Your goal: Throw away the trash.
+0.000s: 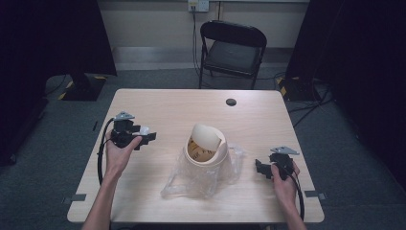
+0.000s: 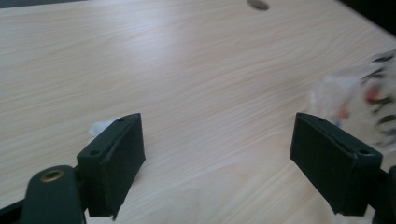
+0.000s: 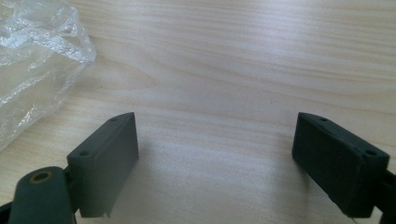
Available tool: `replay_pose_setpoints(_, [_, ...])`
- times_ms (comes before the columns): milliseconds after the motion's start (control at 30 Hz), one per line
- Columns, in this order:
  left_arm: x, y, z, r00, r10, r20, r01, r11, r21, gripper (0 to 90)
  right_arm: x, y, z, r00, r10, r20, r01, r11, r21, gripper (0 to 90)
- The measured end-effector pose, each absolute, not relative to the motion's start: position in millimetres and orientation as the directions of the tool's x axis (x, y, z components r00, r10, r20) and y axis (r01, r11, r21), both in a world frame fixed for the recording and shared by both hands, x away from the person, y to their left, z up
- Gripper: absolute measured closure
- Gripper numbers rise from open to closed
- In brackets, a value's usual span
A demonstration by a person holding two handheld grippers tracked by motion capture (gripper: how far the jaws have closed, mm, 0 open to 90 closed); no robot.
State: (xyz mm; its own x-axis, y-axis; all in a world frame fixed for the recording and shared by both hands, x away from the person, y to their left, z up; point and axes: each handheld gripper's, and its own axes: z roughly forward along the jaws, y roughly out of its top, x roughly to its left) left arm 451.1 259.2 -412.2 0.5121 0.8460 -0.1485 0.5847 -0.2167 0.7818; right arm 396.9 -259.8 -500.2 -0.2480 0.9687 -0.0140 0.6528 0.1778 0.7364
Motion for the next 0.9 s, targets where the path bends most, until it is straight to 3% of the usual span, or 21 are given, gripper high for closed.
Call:
replay_pose_setpoints(67, [456.5,262.8,-415.8,0.502,0.848,-0.171,0.604,-0.201,0.771,18.0,396.9,-259.8,-500.2,-0.248,0.969,-0.014,0.653,0.178,0.736,13.7])
replay_pose_setpoints(167, [460.4,262.9,-418.7,0.496,0.860,-0.119,0.590,-0.234,0.773,19.9,397.1,-259.8,-500.3,-0.248,0.969,-0.014,0.652,0.177,0.737,13.6])
replay_pose_setpoints(267, [469.6,269.3,-426.1,0.488,0.861,-0.143,0.604,-0.215,0.767,25.3,397.1,-260.0,-500.2,-0.250,0.968,-0.014,0.652,0.179,0.737,13.6])
replay_pose_setpoints(433, [483.9,276.5,-438.6,0.459,0.873,-0.163,0.651,-0.206,0.731,26.6,397.2,-260.0,-500.2,-0.251,0.968,-0.014,0.652,0.180,0.737,13.6])
replay_pose_setpoints(600, [495.2,277.9,-444.0,0.450,0.882,-0.140,0.660,-0.222,0.718,30.1,397.9,-260.8,-500.2,-0.259,0.966,-0.016,0.652,0.187,0.735,13.0])
replay_pose_setpoints(900, [507.6,287.3,-466.7,0.416,0.887,-0.199,0.730,-0.196,0.655,34.7,397.9,-260.9,-500.2,-0.258,0.966,-0.018,0.651,0.188,0.735,13.1])
